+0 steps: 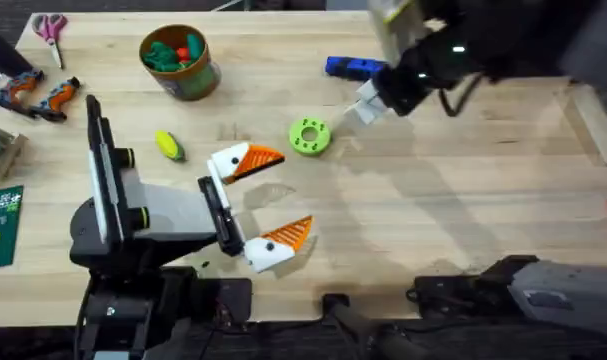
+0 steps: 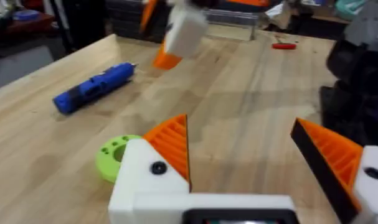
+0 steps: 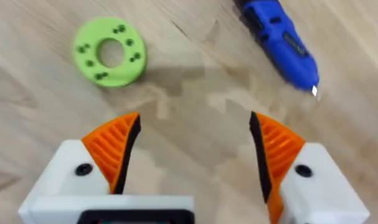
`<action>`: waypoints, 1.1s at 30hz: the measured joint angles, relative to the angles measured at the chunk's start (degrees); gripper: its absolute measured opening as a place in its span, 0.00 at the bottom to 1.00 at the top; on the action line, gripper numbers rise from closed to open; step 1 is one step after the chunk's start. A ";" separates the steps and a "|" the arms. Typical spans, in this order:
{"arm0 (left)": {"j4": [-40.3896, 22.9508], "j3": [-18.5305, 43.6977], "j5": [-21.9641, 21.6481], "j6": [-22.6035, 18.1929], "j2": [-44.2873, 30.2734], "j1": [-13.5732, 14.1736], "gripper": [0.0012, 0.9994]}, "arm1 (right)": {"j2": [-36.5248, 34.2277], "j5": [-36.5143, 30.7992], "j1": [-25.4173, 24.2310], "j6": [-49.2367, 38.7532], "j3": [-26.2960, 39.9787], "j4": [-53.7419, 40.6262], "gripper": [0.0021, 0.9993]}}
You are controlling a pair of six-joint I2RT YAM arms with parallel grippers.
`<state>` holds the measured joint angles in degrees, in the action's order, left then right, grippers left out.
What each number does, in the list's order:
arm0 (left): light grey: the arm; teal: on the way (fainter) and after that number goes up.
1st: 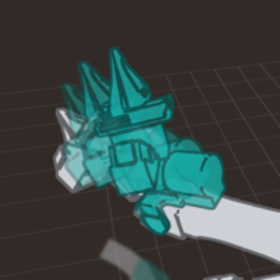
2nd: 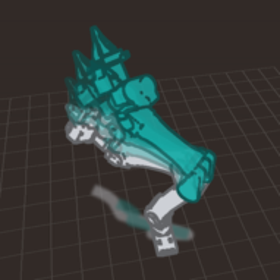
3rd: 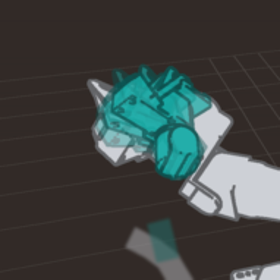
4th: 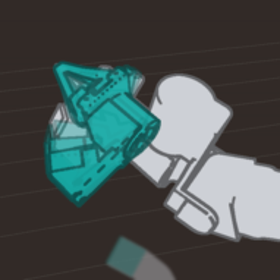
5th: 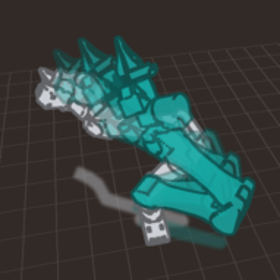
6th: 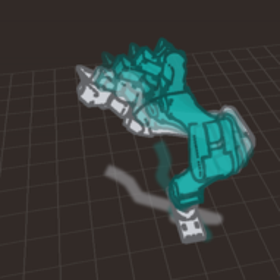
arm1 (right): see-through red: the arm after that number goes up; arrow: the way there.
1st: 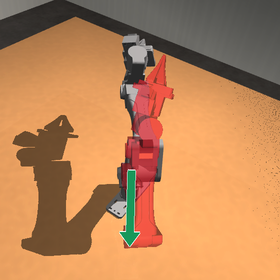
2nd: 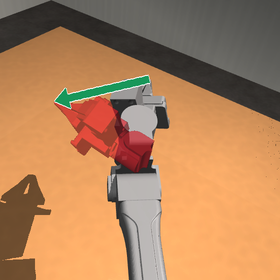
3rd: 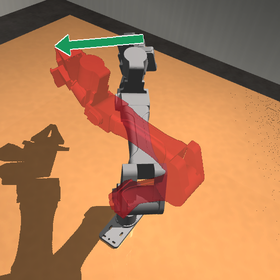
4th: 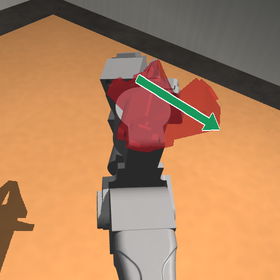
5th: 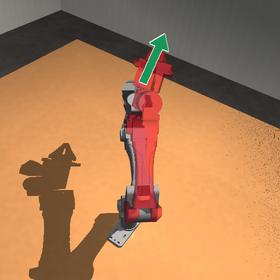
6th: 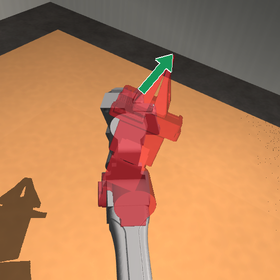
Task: Pick up the gripper from the table and insert it into the empty holder that is missing its gripper. Then pick up a screw, insert it into the mounting hole, and use the screwdriver to tighten it. Finally, clean up the table by picking up the vegetable and placing it into the bucket.
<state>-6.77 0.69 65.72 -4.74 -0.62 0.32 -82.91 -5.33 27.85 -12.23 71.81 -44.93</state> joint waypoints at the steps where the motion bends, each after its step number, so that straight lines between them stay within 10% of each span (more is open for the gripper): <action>1: 0.73 -0.08 -0.98 0.16 0.00 0.00 0.99 | 1.81 0.02 0.31 2.70 0.00 -1.48 0.99; 7: 3.23 -0.03 -8.49 11.32 0.00 0.00 0.99 | 13.08 0.00 0.70 17.64 1.08 -16.18 0.99; 13: -14.73 8.92 -17.41 18.92 -0.05 -0.02 0.99 | 19.90 -0.02 -0.75 25.33 9.04 -26.54 0.99; 25: -55.51 46.44 -39.20 9.26 -18.52 0.00 0.99 | 20.48 0.00 -4.78 27.72 14.19 -34.18 0.99; 33: -65.48 59.53 -48.48 7.72 -35.50 -0.02 0.99 | 20.28 0.00 -4.78 27.72 14.19 -34.40 0.99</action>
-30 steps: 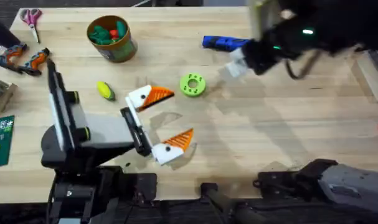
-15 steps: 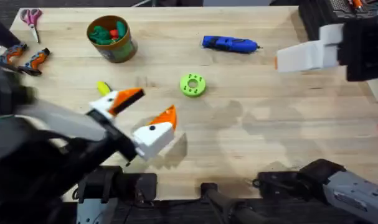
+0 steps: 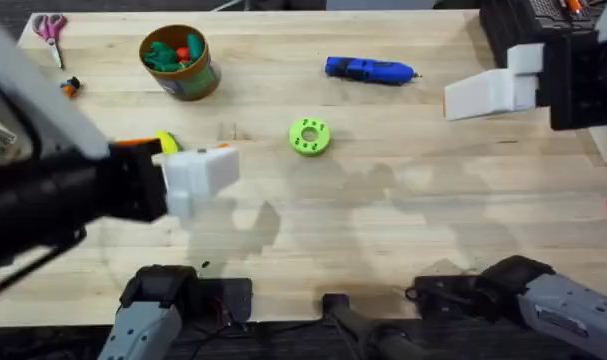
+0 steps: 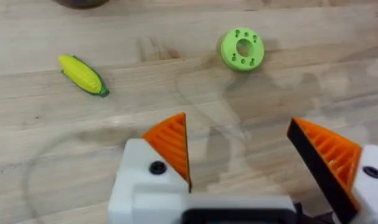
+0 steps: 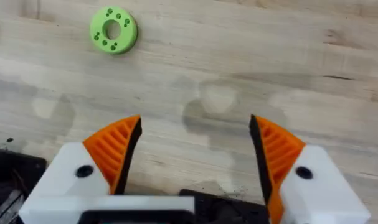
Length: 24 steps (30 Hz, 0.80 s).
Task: Pick up the gripper from the table and insert it into the empty holder that is missing its gripper. Then pick up a screw, insert it into the mounting hole, and use the screwdriver to tighten it. Finally, clean up the table by picking up the vegetable and placing it into the bucket.
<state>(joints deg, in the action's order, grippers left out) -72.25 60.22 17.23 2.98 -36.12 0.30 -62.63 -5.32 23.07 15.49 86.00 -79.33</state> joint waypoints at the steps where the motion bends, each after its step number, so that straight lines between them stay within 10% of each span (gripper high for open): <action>1: -0.33 0.64 -0.25 -0.10 -1.54 0.00 0.99 | 0.00 0.00 0.00 0.00 0.00 -0.01 0.99; 11: -1.97 0.97 -2.40 0.61 -10.33 0.02 0.99 | 0.00 0.00 0.00 0.00 0.00 -0.10 0.99; 24: -0.21 0.97 -19.73 14.79 -22.35 0.00 0.99 | 0.00 0.00 0.00 0.00 0.00 -0.22 0.99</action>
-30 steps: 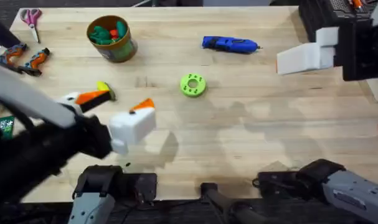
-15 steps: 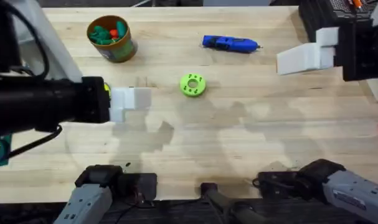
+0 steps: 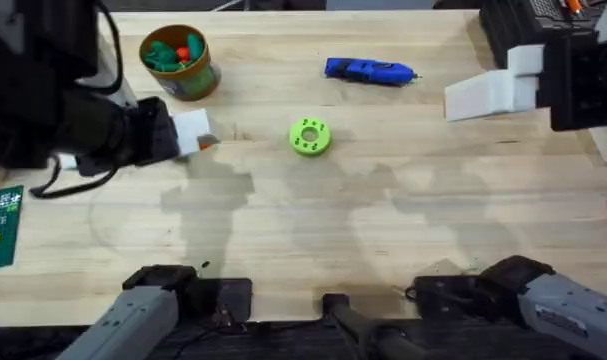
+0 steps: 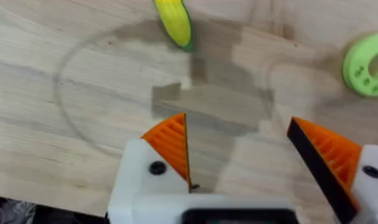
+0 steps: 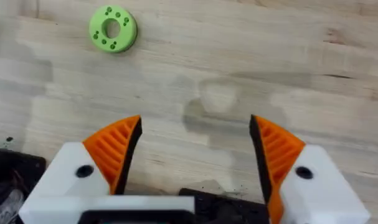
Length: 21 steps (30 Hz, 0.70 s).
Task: Pick up the gripper from the table and insert it into the empty holder that is missing its gripper. Then pick up a screw, insert it into the mounting hole, and use the screwdriver to tighten it. Finally, clean up the table by picking up the vegetable and placing it into the bucket.
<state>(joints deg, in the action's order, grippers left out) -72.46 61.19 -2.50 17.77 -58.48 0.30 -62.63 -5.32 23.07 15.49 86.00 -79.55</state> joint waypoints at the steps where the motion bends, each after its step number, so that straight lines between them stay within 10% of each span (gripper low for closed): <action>1: 1.05 0.00 -0.70 0.38 -0.97 0.00 0.99 | 0.00 0.00 0.00 0.00 0.00 0.00 0.99; 21: 15.47 0.00 -8.20 22.21 -24.41 -5.92 0.99 | 0.00 0.00 0.00 0.00 0.00 -0.02 0.99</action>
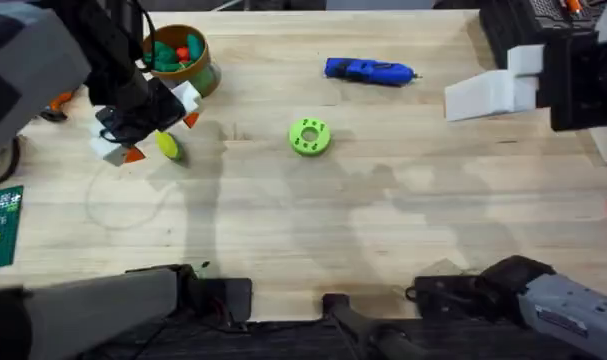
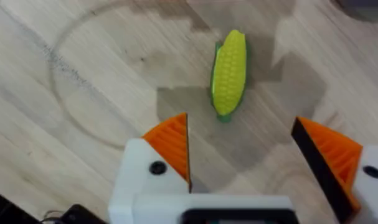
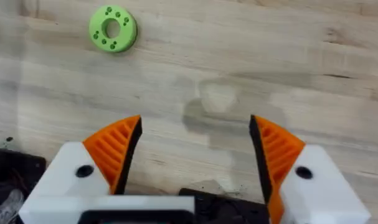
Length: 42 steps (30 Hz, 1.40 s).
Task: Pick up the gripper from the table and insert it into the empty holder that is missing its gripper. Then pick up a screw, insert it into the mounting hole, and use the screwdriver to tighten it. Finally, clean up the table by picking up the vegetable and placing it into the bucket.
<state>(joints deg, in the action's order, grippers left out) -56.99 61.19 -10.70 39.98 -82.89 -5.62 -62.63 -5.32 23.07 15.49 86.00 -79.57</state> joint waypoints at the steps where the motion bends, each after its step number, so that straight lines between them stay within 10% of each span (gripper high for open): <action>1: 0.88 0.00 0.10 0.18 -1.04 -0.29 0.99 | 0.00 -0.02 0.00 0.00 0.00 0.02 0.99; 34: 18.40 -5.98 1.97 -0.95 -11.84 -3.93 0.98 | -1.51 0.00 0.00 0.00 0.00 0.02 0.99; 36: 18.85 -6.18 2.07 -1.04 -11.59 -3.96 0.91 | -1.51 0.00 0.00 0.00 0.00 0.02 0.99; 40: 19.69 -6.23 2.32 -0.98 -11.56 -3.96 0.31 | -1.51 0.00 0.00 0.00 0.00 0.02 0.99; 41: 19.92 -6.12 1.92 -1.10 -11.32 -4.09 0.02 | -1.51 0.00 0.00 0.00 0.00 0.02 0.99; 42: 19.93 -6.12 1.97 -1.13 -11.32 -4.18 0.02 | -1.51 -0.02 0.00 0.00 0.00 0.00 0.99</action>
<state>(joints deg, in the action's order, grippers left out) -37.06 55.07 -8.73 38.85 -94.21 -9.80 -64.14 -5.34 23.07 15.49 86.00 -79.57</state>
